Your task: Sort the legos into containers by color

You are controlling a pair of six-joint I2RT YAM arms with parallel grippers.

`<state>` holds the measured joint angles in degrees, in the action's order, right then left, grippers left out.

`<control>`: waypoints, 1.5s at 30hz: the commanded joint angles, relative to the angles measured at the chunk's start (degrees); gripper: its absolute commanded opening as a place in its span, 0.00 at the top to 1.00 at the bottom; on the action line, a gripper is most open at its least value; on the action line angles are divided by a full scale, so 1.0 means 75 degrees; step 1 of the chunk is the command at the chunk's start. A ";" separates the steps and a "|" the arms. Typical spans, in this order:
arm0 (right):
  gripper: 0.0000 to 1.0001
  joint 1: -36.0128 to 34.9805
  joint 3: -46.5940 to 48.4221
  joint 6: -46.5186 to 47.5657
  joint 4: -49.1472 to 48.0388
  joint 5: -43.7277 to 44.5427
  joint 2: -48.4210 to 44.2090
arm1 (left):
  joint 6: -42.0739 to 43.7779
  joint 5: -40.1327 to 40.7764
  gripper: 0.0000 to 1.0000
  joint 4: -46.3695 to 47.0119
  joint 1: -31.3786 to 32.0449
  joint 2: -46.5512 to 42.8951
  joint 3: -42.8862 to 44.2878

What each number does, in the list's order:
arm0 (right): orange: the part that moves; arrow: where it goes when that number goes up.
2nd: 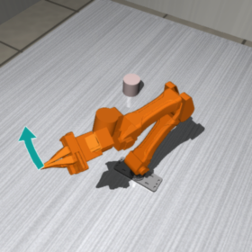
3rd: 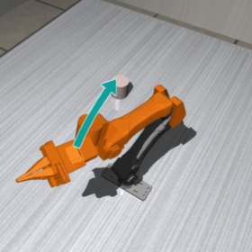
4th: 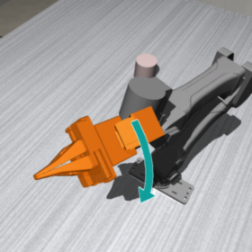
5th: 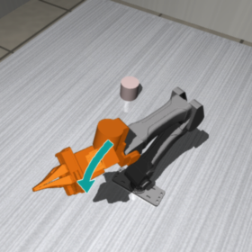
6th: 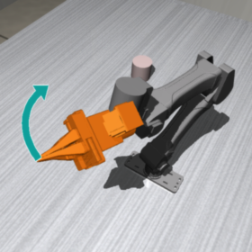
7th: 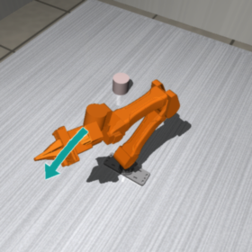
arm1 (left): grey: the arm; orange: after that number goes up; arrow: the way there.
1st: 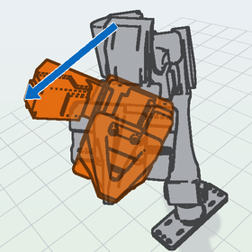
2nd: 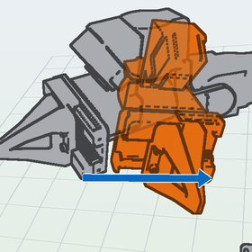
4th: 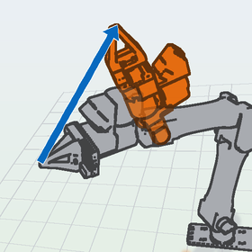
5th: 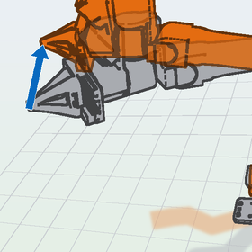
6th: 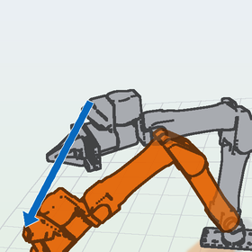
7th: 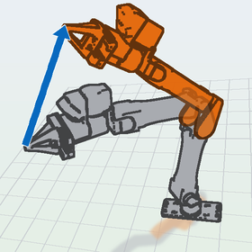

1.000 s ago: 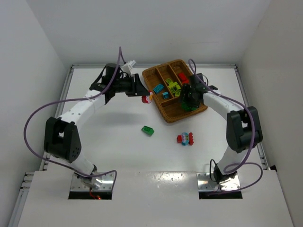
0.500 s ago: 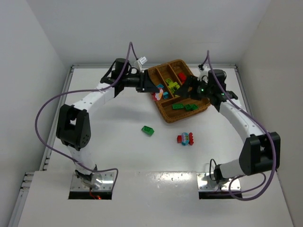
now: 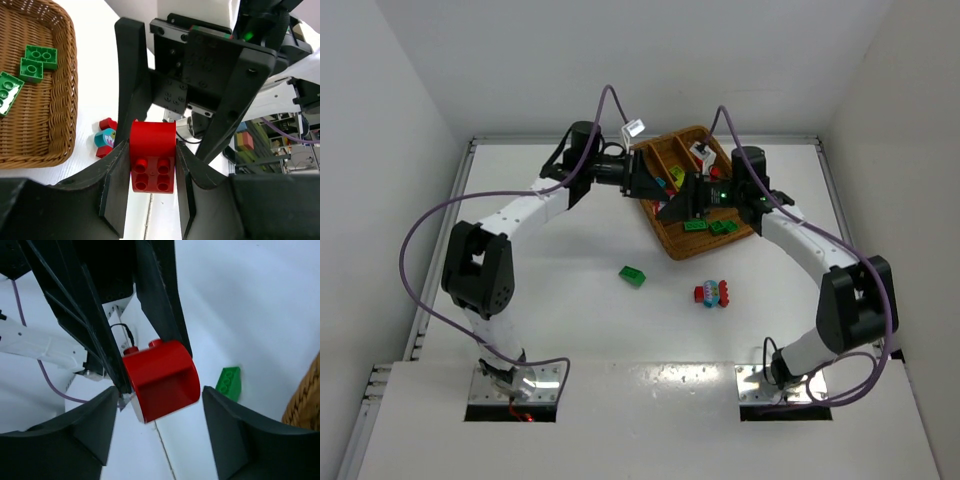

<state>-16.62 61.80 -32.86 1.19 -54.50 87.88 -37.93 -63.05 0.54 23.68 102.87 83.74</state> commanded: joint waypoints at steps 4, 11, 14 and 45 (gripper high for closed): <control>0.58 -0.0139 0.0280 -0.0657 -0.1516 -0.0328 0.0225 | -0.0075 -0.0289 1.00 0.0479 0.0053 -0.0321 0.0084; 0.84 -0.0057 0.0267 -0.0424 -0.0563 0.0702 0.0153 | -0.0075 0.0086 0.71 -0.0140 -0.0168 -0.0018 0.0282; 0.87 0.0013 0.0595 -0.0423 0.0203 0.1546 0.0342 | -0.0075 0.0402 0.20 -0.0481 -0.0404 0.0123 0.0354; 0.33 0.1244 0.7605 -0.0704 0.4154 0.7911 0.6132 | 0.0980 0.8019 0.02 -0.4185 0.1224 -0.0907 -0.2201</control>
<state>-6.94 117.05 -37.95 32.05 3.11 135.83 -29.67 -3.55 -31.83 31.11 98.50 67.42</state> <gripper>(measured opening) 0.627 0.985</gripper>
